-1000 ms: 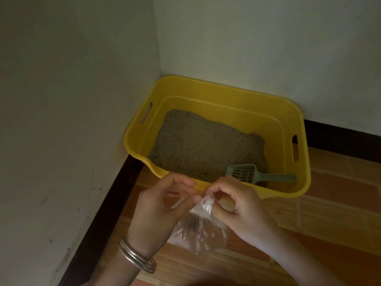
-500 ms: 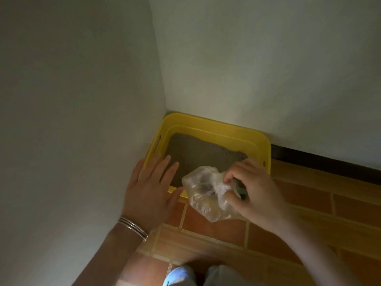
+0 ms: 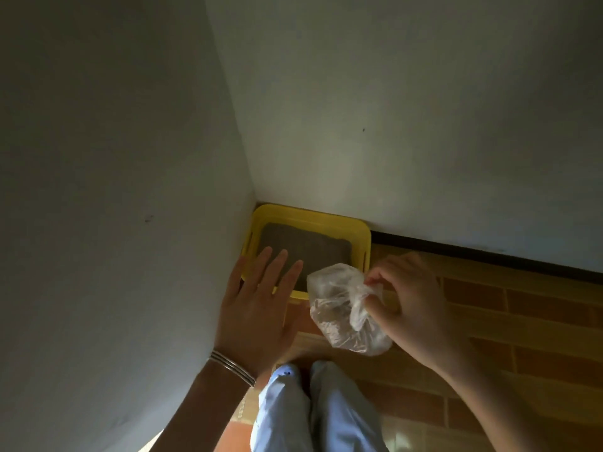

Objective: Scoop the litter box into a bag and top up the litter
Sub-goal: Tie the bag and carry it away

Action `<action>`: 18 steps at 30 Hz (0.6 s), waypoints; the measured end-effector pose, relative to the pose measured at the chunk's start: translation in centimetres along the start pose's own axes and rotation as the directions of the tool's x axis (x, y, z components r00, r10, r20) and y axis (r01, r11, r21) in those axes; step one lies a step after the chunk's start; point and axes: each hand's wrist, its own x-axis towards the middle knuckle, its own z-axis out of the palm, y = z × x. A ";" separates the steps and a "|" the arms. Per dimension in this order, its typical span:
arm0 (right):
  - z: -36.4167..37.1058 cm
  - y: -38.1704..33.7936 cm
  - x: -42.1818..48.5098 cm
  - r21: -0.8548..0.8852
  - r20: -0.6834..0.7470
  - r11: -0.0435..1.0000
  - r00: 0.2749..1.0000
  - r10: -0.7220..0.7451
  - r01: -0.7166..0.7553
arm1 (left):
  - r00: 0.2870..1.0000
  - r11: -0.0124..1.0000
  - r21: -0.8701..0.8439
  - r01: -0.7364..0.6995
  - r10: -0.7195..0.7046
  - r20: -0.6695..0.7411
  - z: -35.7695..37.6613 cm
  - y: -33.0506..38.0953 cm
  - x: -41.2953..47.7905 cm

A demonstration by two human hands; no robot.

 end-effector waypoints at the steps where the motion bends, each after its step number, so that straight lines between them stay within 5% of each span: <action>1: -1.5 -0.8 -0.4 0.000 -0.002 1.000 1.000 0.011 -0.011 | 1.000 1.000 0.002 -0.012 0.012 0.014 -1.4 0.5 -0.1; 18: -19.0 -12.0 -8.6 -0.007 -0.152 0.955 0.944 0.292 -0.297 | 0.958 0.958 -0.046 -0.284 0.286 0.033 -21.2 6.8 0.9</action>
